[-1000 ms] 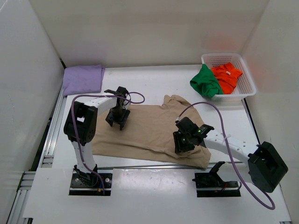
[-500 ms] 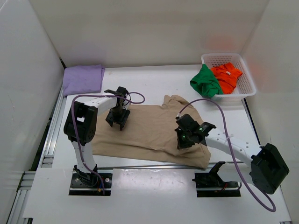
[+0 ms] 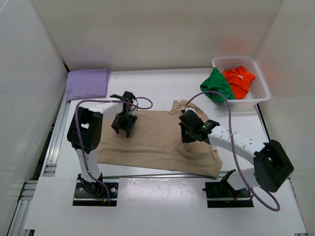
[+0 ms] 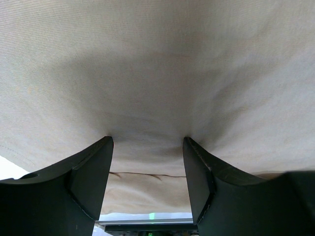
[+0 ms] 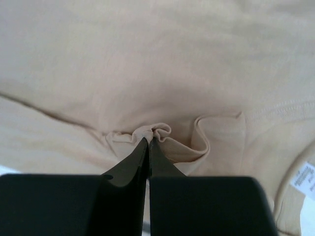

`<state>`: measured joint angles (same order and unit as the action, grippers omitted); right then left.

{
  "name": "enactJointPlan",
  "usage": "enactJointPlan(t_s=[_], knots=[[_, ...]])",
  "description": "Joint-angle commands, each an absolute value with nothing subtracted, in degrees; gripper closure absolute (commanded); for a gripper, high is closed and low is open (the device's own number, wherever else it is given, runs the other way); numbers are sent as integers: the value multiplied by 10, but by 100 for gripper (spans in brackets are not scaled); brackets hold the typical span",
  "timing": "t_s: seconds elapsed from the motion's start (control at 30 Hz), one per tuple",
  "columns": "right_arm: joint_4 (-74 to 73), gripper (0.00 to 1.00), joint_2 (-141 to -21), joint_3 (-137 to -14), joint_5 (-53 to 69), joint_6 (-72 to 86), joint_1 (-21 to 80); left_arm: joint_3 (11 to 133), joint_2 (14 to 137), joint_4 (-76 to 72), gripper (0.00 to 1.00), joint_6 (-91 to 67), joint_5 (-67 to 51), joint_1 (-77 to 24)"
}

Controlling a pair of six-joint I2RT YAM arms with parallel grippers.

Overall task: Fold and stack the t-shirts
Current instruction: Fold the flattened tshirt in 1/3 of the way

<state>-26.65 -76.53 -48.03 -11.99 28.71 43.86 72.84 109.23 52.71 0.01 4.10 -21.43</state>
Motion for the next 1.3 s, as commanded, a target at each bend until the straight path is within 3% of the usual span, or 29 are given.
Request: enactJointPlan(t_s=[0.0,0.13,0.27,0.33,0.47,0.6,0.7,0.9,1.27], knots=[[-210,100,-808,-515,-140,272,437,730,1075,527,30,0,27,-212],[-210,89,-859,-557,-83,260,437,736,1075,533,30,0,22,-212],[-210,49,-847,-577,-31,255,437,757,1057,533,30,0,4,-212],[-215,45,-828,-577,-31,255,437,771,1057,540,30,0,-11,-217],[-272,45,-765,-569,-83,302,383,818,1063,556,29,0,-25,-251],[-355,63,-757,-547,-108,339,317,877,1075,567,29,0,-49,-322],[-369,70,-763,-527,-108,339,284,924,1095,567,28,0,-115,-365],[-343,68,-763,-504,-87,340,224,992,1172,556,24,0,-198,-426],[-281,66,-815,-444,-41,313,219,1096,1288,520,23,0,-280,-443]])
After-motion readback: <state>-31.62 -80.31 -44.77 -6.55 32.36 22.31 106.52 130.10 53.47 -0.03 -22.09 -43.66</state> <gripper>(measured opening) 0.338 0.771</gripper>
